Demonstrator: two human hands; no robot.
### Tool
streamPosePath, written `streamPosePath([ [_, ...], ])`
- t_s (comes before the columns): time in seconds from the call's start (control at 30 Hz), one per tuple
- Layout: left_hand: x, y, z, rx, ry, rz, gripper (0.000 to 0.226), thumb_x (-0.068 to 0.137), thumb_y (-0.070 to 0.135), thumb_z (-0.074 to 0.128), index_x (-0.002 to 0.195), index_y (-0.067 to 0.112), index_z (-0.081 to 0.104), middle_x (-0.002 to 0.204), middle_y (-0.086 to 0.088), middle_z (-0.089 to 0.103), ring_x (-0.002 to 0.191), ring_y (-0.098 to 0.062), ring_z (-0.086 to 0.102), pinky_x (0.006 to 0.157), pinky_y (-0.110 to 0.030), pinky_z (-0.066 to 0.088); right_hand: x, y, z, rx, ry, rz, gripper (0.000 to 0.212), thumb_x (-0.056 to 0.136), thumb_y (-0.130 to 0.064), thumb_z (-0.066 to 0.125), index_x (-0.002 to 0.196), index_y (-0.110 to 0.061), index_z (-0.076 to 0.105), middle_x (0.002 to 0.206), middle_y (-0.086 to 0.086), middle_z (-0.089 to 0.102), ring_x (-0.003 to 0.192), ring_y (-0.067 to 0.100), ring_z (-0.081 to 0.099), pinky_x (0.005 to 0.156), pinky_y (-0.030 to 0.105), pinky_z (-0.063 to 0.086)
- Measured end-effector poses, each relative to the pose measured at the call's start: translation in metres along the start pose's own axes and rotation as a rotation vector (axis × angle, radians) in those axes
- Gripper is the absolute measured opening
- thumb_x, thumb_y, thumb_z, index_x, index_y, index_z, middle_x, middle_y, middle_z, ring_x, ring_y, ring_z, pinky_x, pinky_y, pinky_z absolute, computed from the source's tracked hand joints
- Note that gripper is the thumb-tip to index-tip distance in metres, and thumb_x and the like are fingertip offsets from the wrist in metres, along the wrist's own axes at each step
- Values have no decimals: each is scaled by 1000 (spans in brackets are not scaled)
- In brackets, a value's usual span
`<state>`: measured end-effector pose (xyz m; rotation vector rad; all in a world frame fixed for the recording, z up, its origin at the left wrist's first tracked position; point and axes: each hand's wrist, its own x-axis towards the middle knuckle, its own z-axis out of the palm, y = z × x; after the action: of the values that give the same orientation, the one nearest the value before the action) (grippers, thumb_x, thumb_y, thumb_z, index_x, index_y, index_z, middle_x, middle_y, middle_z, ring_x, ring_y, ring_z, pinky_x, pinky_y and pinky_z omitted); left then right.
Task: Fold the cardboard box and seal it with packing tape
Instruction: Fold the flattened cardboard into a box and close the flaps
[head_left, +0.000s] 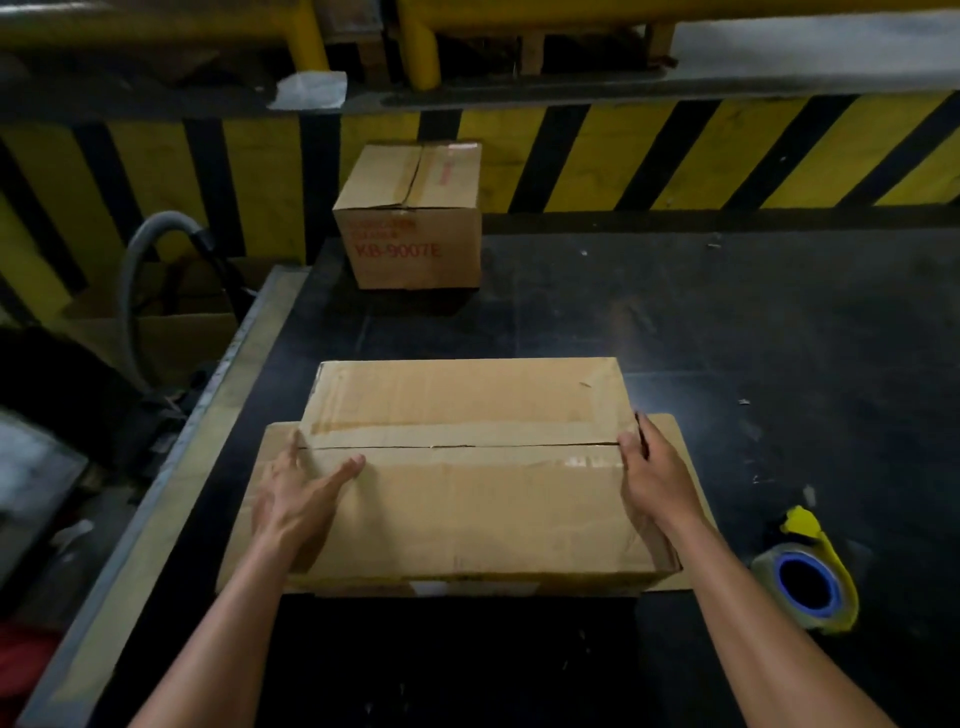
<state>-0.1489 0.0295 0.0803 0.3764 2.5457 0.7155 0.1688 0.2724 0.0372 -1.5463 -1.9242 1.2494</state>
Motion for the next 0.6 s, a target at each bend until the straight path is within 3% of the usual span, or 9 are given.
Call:
streamPosePath([
  [0.07, -1, 1, 2, -30, 19, 0, 102, 75, 71, 73, 157, 37, 23, 149, -18, 46, 129, -44, 48, 104, -58, 44, 5, 0, -4, 9, 5, -45, 32, 100, -45, 35, 124, -40, 55, 118, -14, 65, 109, 15, 61, 86, 39, 49],
  [0.13, -4, 5, 5, -48, 37, -6, 102, 72, 74, 73, 156, 40, 25, 147, -17, 49, 127, -43, 50, 103, -59, 46, 10, -2, -11, 15, 5, -70, 26, 102, -39, 38, 118, -38, 59, 107, -16, 65, 99, 11, 61, 80, 35, 48],
  [0.33, -17, 4, 27, -77, 27, -12, 105, 78, 70, 72, 161, 36, 16, 154, -15, 43, 133, -42, 47, 107, -57, 43, 19, 6, -24, -17, -22, -48, 43, 100, -46, 38, 141, -34, 48, 133, -8, 59, 119, 18, 56, 98, 41, 47],
  [0.43, -16, 5, 25, -54, 0, 8, 105, 82, 69, 69, 162, 32, 13, 157, -16, 40, 136, -43, 44, 108, -57, 41, 17, 4, -22, -64, -7, -31, 52, 103, -45, 36, 152, -30, 32, 148, -1, 48, 131, 24, 48, 105, 43, 41],
  [0.6, -11, 5, 24, -15, -6, 30, 107, 82, 70, 67, 163, 28, 11, 157, -18, 39, 137, -44, 42, 108, -58, 41, 15, 6, -20, -80, 27, -36, 53, 103, -42, 39, 153, -26, 29, 148, 4, 49, 130, 25, 50, 105, 43, 42],
])
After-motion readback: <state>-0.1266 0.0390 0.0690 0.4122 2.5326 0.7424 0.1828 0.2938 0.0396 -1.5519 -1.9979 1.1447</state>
